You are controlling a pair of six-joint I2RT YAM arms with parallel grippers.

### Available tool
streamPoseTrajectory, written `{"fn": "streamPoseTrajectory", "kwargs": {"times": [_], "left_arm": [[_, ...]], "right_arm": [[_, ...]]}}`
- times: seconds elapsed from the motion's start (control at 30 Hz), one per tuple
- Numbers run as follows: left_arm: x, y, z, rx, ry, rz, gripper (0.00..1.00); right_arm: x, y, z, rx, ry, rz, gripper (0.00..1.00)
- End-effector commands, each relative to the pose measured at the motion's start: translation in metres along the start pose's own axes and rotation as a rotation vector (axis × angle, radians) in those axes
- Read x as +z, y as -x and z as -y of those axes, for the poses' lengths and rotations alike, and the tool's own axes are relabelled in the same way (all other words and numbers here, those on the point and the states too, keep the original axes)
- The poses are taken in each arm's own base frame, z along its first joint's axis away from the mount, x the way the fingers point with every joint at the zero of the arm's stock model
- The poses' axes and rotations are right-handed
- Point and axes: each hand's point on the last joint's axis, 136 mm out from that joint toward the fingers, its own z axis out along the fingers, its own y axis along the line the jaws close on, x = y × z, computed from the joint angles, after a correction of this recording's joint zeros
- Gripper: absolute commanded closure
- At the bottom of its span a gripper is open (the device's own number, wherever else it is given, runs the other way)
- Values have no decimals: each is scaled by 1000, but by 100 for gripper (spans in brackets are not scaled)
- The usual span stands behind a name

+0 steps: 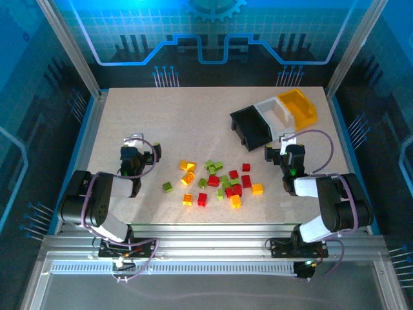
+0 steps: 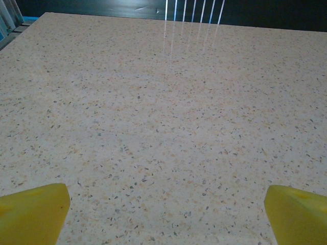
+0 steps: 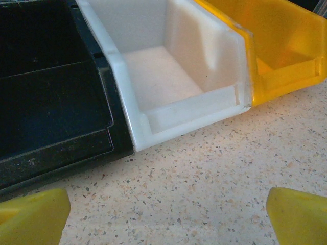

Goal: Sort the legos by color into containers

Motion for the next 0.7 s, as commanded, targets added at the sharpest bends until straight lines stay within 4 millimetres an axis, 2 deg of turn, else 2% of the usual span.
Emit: {"fn": "streamPoseTrajectory", "kwargs": {"times": [0.0,0.63,0.67], "left_arm": [[3,10,0,11,-11,24,1],[3,12,0,10,-10,29,1],[1,15,-2,10,5,37,1]], "right_arm": [[1,15,5,17,-11,50,0],[1,15,5,17,-9,50,0],[0,20,6,15,-25,53,0]]}}
